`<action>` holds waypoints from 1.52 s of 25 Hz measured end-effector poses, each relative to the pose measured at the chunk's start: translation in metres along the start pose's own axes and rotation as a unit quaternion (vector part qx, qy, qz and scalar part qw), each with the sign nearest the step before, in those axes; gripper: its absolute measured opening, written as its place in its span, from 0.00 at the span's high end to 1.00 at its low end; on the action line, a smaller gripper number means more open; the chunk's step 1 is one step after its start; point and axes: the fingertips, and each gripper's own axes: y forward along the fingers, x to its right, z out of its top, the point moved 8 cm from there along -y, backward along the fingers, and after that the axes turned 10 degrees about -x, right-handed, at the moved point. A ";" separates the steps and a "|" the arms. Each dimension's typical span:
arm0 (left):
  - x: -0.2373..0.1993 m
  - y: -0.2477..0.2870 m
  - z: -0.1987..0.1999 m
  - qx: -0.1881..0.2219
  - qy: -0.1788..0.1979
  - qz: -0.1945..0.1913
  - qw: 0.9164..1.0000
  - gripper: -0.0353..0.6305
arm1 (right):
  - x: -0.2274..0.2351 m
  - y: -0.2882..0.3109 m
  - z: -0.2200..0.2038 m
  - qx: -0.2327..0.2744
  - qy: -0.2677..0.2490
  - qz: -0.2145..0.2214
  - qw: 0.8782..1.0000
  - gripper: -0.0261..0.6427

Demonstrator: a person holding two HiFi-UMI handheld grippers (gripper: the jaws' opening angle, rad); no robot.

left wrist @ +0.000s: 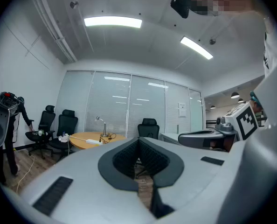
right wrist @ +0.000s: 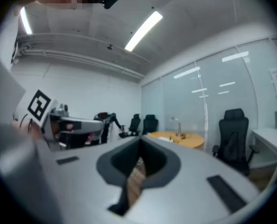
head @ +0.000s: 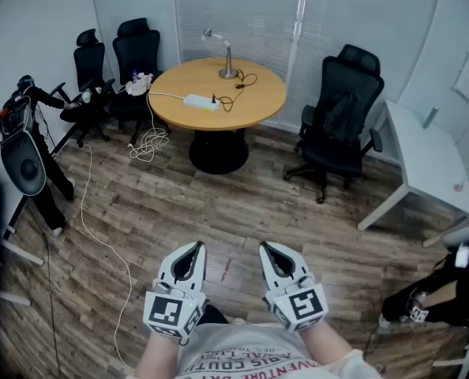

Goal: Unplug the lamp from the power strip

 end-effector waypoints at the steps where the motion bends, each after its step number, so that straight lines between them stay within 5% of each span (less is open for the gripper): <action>1: -0.001 0.000 0.000 -0.001 -0.003 0.002 1.000 0.91 | 0.001 0.001 0.000 -0.001 -0.002 0.001 1.000 0.92; 23: 0.000 0.024 -0.010 -0.028 -0.020 0.017 0.999 0.91 | 0.032 0.017 -0.015 -0.020 0.021 0.001 1.000 0.92; 31: -0.061 0.061 -0.011 -0.035 -0.025 0.014 0.999 0.91 | 0.034 0.082 -0.004 -0.031 0.020 -0.007 0.999 0.92; 38: -0.158 0.117 0.009 -0.037 -0.037 -0.006 0.999 0.91 | 0.036 0.182 0.028 -0.041 0.018 -0.026 0.999 0.92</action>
